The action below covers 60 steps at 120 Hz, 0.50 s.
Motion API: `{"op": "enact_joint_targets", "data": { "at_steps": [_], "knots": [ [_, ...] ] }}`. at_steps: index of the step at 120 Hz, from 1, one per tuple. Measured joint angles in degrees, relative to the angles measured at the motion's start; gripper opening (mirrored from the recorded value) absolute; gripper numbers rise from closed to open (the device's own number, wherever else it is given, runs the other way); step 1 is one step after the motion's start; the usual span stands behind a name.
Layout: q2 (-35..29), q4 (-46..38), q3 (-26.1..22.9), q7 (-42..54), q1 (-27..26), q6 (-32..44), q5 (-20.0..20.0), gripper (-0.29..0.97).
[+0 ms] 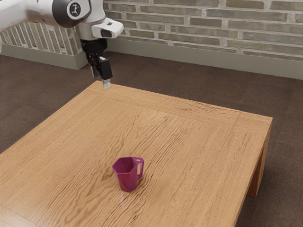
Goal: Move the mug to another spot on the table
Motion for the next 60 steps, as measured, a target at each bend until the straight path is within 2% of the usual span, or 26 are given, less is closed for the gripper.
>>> {"op": "enact_joint_targets", "data": {
  "at_steps": [39, 60],
  "knots": [
    [0.0, 0.1, -1.4, 6.4, 0.1, 0.2, 0.2, 0.68],
    [0.1, -3.6, -2.9, 5.3, -2.7, 0.3, -0.8, 0.68]
  ]
}}
